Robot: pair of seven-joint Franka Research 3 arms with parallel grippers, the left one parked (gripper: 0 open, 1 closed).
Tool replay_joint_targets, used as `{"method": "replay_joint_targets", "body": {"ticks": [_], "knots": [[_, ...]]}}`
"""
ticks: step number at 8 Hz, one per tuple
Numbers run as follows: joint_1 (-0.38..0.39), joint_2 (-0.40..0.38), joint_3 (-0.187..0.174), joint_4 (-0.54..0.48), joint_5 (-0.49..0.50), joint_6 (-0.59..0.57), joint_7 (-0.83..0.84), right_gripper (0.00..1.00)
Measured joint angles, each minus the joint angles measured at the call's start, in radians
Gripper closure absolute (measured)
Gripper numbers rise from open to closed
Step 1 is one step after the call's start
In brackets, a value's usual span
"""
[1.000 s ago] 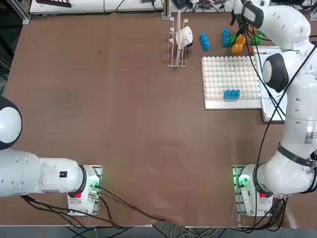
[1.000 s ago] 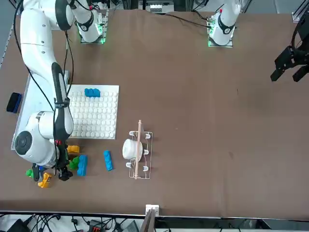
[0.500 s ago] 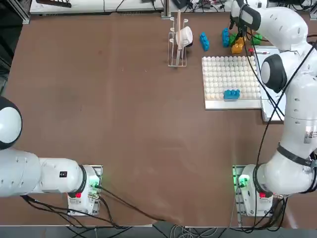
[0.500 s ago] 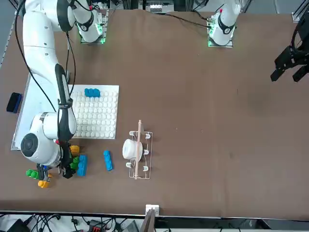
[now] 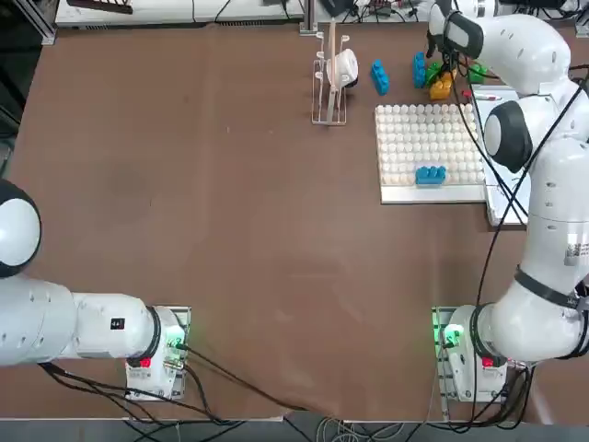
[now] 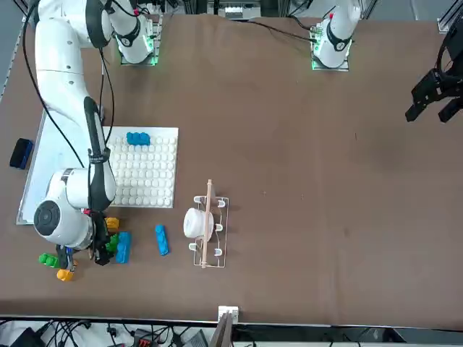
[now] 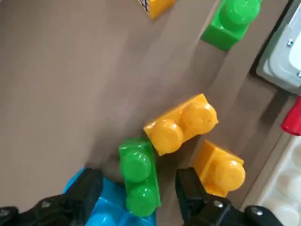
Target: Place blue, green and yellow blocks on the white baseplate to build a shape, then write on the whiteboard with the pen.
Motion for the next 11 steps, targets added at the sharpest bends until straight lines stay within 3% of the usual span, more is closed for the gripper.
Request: {"method": "replay_joint_targets", "body": {"ticks": [4, 6, 7, 8, 11], "knots": [[0.000, 0.012, 0.000, -0.005, 0.000, 0.000, 0.000, 0.11], [0.000, 0.013, 0.000, -0.011, 0.000, 0.000, 0.001, 0.21], [0.000, 0.013, 0.000, -0.013, 0.000, 0.000, 0.001, 0.33], [0.000, 0.012, 0.000, -0.012, 0.000, 0.001, 0.001, 0.55], [0.000, 0.006, 0.000, -0.006, 0.000, 0.003, 0.001, 0.59]]}}
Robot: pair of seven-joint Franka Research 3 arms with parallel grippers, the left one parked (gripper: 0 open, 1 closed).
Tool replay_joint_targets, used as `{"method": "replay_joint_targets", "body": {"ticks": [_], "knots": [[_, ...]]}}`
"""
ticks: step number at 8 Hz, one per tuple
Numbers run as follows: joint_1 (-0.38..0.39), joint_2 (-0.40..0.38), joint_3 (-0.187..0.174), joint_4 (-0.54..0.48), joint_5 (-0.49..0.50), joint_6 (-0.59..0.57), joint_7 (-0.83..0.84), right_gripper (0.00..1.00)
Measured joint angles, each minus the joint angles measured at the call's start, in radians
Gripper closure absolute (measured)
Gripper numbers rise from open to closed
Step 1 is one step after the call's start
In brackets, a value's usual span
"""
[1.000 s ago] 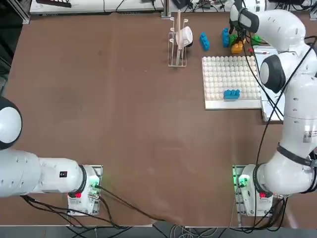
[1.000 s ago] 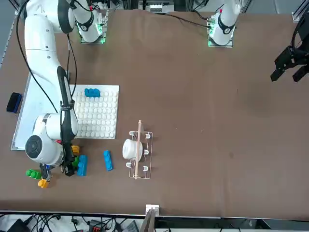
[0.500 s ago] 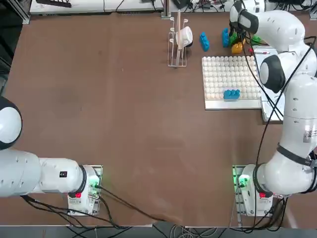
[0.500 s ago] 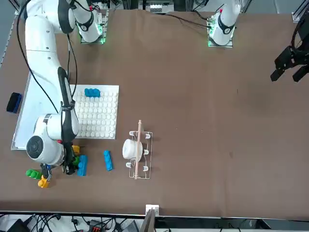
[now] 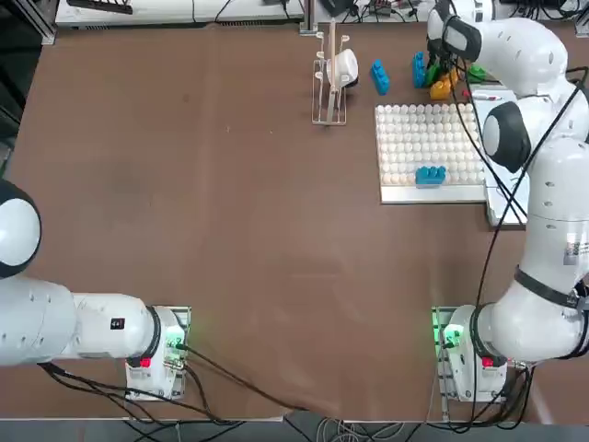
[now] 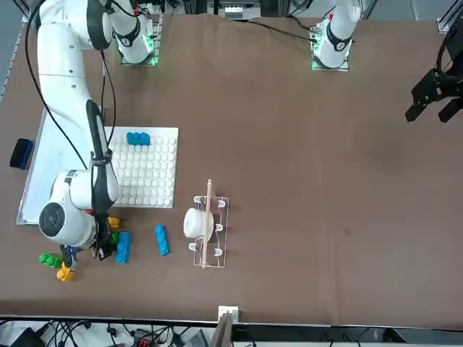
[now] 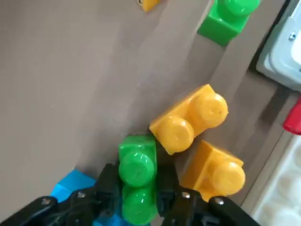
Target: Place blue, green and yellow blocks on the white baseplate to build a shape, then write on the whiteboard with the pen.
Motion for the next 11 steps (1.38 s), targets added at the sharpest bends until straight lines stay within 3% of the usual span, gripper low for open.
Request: {"method": "replay_joint_targets", "body": {"ticks": [5, 8, 10, 11], "knots": [[0.001, -0.055, 0.006, 0.021, 0.000, -0.010, -0.002, 0.59], [0.028, -0.155, 0.011, 0.019, 0.000, -0.152, -0.141, 0.59], [0.074, -0.251, 0.023, -0.053, 0.000, -0.230, -0.268, 0.59], [0.107, -0.313, 0.027, -0.142, 0.000, -0.224, -0.313, 0.59]]}}
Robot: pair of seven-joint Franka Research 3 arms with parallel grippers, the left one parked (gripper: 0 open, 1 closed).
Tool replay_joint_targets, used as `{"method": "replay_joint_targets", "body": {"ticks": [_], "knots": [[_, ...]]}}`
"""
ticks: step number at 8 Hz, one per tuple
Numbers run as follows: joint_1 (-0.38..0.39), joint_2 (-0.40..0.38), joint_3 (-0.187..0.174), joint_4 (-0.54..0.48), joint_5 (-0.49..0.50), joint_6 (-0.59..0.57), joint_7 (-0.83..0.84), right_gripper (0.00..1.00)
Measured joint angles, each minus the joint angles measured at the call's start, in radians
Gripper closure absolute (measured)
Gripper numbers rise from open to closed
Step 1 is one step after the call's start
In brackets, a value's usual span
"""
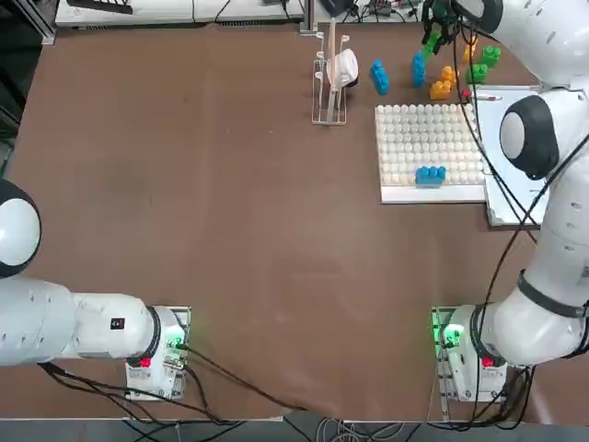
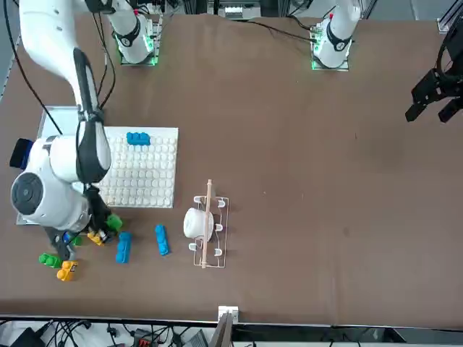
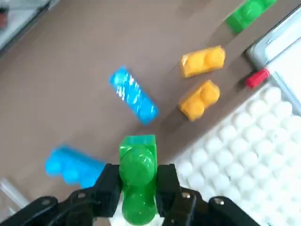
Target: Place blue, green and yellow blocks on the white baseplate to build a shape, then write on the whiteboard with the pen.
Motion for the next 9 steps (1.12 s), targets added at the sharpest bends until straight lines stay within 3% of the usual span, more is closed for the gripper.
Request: {"method": "replay_joint_targets", "body": {"ticks": [2, 5, 7, 9], "knots": [[0.062, -0.150, 0.002, -0.266, -0.001, 0.118, -0.112, 0.59], [0.079, -0.385, 0.003, -0.691, -0.001, 0.315, -0.315, 0.59], [0.093, -0.479, 0.003, -0.851, -0.001, 0.350, -0.424, 0.59], [0.095, -0.527, 0.003, -0.949, -0.001, 0.390, -0.510, 0.59]]}}
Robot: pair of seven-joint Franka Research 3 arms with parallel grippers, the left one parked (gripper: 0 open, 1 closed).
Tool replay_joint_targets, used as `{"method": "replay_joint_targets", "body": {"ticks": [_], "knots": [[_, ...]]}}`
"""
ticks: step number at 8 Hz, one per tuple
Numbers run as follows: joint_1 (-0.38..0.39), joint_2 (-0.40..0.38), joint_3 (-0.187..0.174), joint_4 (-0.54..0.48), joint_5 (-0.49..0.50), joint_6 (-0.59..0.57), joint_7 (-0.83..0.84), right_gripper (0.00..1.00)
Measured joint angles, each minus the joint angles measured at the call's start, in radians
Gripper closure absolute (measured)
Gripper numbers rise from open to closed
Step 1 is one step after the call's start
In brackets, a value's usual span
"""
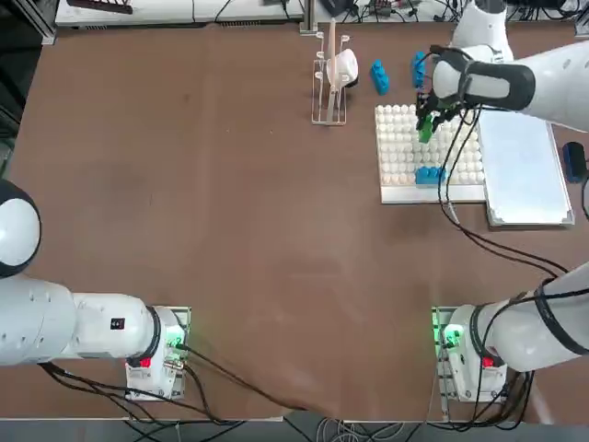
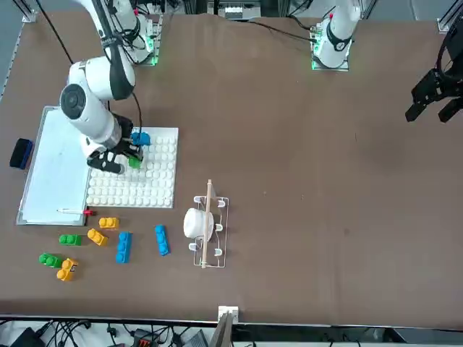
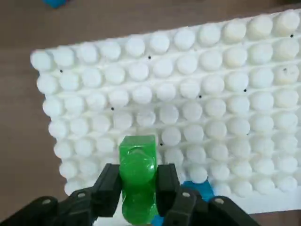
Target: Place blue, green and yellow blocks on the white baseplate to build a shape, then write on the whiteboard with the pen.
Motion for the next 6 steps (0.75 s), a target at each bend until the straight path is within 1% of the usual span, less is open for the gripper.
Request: {"method": "replay_joint_targets", "body": {"ticks": [2, 4, 6], "knots": [[0.000, -0.011, 0.000, -0.048, 0.000, 0.016, -0.042, 0.59], [0.000, -0.011, -0.001, -0.066, 0.000, 0.022, -0.088, 0.59], [0.000, -0.010, -0.001, -0.083, 0.000, 0.076, -0.100, 0.59]]}}
